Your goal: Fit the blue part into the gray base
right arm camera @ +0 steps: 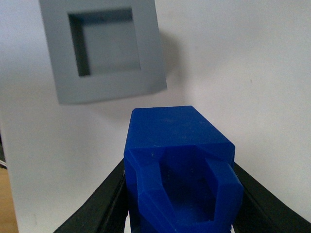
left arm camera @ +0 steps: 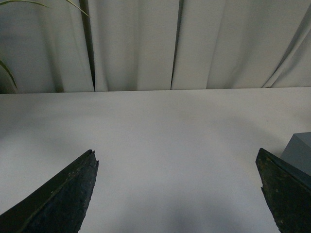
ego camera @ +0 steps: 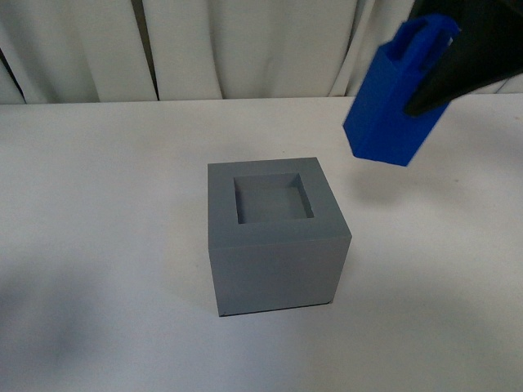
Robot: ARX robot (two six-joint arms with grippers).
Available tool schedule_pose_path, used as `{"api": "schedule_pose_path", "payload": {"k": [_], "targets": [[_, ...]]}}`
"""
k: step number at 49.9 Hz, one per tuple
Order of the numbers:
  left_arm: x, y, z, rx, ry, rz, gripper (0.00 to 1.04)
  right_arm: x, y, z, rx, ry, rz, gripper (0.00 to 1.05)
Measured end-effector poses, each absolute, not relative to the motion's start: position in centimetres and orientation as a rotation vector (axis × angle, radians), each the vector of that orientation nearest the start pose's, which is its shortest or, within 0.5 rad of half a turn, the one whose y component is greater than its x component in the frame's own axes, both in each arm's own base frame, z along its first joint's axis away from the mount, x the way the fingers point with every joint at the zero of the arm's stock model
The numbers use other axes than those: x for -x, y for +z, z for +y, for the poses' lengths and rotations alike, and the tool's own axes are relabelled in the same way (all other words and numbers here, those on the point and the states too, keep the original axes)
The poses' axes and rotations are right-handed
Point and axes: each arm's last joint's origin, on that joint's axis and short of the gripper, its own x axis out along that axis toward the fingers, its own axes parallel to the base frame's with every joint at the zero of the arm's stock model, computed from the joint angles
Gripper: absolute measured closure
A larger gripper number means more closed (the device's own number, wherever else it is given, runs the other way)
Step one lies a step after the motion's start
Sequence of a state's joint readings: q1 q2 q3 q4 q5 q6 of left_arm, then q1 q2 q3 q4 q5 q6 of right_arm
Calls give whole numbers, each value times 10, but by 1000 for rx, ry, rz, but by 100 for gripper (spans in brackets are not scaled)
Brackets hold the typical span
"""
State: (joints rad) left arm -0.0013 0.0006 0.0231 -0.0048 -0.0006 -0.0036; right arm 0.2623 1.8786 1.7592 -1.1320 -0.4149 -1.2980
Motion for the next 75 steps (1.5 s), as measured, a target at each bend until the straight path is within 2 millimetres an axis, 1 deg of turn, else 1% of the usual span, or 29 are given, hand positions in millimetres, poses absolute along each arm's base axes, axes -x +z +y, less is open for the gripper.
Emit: {"api": "schedule_pose_path", "payload": {"k": [3,11,23,28,35,44,57,75], "targets": [[-96,171,0,4,-1,-18,6,-357,301,122,984,1315,669,57],[-96,171,0,4,-1,-18,6,-348,304,145,1000,1350,645,57],[-96,171,0,4,-1,-18,6,-335,297,174,1035,1387,645,57],[-96,171,0,4,-1,-18,6,-331,295,182,1046,1390,650,57],[-96,171,0,4,-1,-18,6,-329,291,186,1061,1381,665,57],[-96,171,0,4,-1,-18,6,-327,284,188,1074,1379,689,57],[-96,171,0,4,-1,-18,6,-325,278,189,1081,1379,705,57],[-96,171,0,4,-1,-18,6,-325,276,188,1093,1372,726,57]]}}
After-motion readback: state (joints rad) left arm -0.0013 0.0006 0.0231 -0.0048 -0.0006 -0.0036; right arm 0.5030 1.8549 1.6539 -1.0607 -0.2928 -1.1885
